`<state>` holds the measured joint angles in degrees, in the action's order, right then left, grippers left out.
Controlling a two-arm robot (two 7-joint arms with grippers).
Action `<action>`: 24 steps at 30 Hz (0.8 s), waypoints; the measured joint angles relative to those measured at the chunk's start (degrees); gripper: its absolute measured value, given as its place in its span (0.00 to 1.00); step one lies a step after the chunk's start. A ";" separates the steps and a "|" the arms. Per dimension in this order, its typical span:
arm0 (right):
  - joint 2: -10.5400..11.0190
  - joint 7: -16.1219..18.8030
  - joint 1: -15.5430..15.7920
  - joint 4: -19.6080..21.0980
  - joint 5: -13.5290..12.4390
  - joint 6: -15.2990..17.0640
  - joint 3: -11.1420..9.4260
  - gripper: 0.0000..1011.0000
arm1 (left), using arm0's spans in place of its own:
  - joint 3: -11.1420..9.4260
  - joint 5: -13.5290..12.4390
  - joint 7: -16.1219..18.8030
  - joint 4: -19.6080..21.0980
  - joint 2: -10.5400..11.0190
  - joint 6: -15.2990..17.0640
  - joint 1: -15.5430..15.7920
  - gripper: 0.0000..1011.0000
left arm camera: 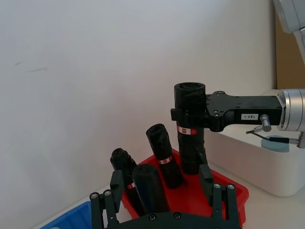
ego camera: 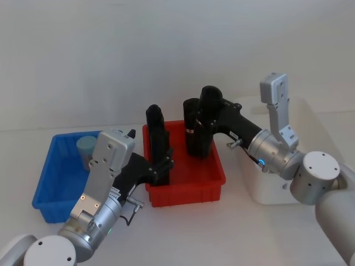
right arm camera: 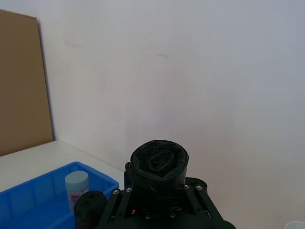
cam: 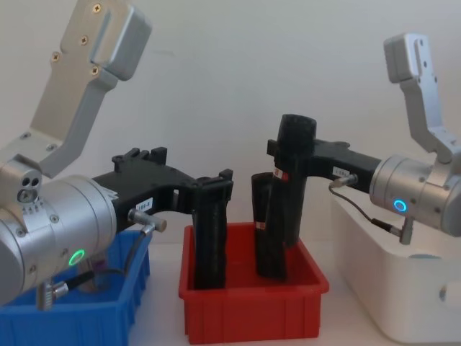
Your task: Pick the cotton swabs from the blue box and place them into the white box.
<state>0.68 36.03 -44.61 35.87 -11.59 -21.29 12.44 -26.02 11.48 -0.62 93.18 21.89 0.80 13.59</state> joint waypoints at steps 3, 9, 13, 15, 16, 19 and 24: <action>0.73 -1.48 2.72 5.90 -0.44 2.29 -0.25 0.39 | 0.00 0.00 0.00 0.00 0.00 0.00 0.00 0.99; 1.76 -4.67 6.63 14.21 -0.91 5.78 -0.62 0.39 | 0.00 0.00 0.00 0.00 0.00 0.00 0.00 0.99; 2.56 -7.54 9.49 20.14 -1.18 8.39 -0.92 0.39 | 0.00 0.00 0.00 0.00 0.00 0.00 0.00 0.99; 3.08 -9.26 11.28 23.76 -1.31 9.96 -1.15 0.39 | 0.00 0.00 0.00 0.00 0.00 0.00 0.00 0.99; 3.41 -10.68 12.36 25.88 -1.37 11.11 -1.29 0.39 | 0.00 0.00 0.00 0.00 0.00 0.00 0.00 0.99; 4.17 -13.29 14.64 30.34 -1.39 13.21 -1.63 0.39 | 0.00 0.00 0.00 0.00 0.00 0.00 0.00 0.99; 5.26 -17.14 17.70 36.18 -1.23 16.26 -2.19 0.39 | 0.00 0.00 0.00 0.00 0.00 0.00 0.00 0.99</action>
<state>5.93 18.89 -26.91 72.05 -12.82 -5.03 10.25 -26.02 11.48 -0.62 93.17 21.89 0.80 13.59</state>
